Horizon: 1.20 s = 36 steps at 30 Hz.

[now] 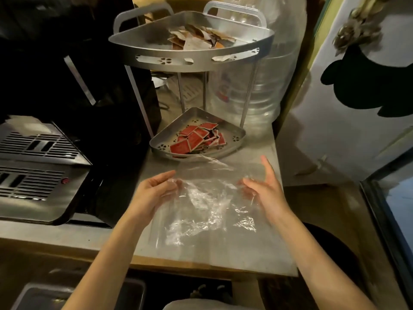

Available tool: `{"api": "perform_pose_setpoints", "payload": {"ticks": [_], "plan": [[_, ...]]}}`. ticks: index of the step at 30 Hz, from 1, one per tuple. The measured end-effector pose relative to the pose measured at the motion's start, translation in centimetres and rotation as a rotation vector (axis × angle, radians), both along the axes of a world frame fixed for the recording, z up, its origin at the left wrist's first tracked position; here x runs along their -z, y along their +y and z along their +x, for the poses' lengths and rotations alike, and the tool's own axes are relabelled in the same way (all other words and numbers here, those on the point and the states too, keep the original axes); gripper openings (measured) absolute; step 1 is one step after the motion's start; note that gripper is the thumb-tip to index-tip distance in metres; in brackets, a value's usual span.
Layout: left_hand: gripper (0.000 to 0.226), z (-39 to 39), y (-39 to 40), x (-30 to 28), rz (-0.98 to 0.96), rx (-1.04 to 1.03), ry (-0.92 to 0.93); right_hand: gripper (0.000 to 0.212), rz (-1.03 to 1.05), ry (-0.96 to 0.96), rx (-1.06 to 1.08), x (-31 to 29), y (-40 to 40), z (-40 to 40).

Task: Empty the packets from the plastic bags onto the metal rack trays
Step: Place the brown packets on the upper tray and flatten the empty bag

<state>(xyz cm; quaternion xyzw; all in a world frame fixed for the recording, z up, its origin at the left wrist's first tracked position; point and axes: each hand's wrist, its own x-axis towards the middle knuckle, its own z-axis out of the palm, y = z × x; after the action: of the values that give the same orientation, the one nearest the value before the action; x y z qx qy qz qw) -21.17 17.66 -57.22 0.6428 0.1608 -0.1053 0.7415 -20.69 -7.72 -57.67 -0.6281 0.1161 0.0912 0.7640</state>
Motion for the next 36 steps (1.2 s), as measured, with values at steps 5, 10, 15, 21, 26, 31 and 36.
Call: {"api": "perform_pose_setpoints", "payload": {"ticks": [5, 10, 15, 21, 26, 31, 36], "plan": [[0.057, 0.2, 0.0, -0.9, 0.234, 0.125, -0.020, 0.030, -0.153, 0.010, -0.146, -0.4, -0.5, 0.7], [0.041, 0.6, -0.4, -1.2, 0.749, 0.130, -0.140, 0.066, -0.454, -0.034, -0.341, -0.3, -0.3, 1.2], [0.019, 0.7, -1.7, -1.5, 1.048, 0.012, -0.333, 0.019, -0.797, -0.212, -0.207, 0.6, 1.2, 1.7], [0.018, 1.2, -1.7, -1.6, 1.131, 0.051, -0.330, 0.035, -1.403, -0.418, -0.270, -0.6, 1.4, 2.5], [0.006, 1.0, -1.8, -3.2, 0.961, 0.198, -0.367, 0.060, -1.422, -0.568, -0.516, -1.5, 2.6, 3.3], [0.005, -0.8, -1.9, -3.9, 0.730, 0.147, -0.361, 0.028, -1.278, -0.593, -0.521, -2.1, 3.0, 3.5], [0.010, -3.4, -1.6, -3.6, 0.699, -0.090, -0.336, 0.036, -1.163, -0.586, -0.693, -1.5, 5.2, 3.0]]}}
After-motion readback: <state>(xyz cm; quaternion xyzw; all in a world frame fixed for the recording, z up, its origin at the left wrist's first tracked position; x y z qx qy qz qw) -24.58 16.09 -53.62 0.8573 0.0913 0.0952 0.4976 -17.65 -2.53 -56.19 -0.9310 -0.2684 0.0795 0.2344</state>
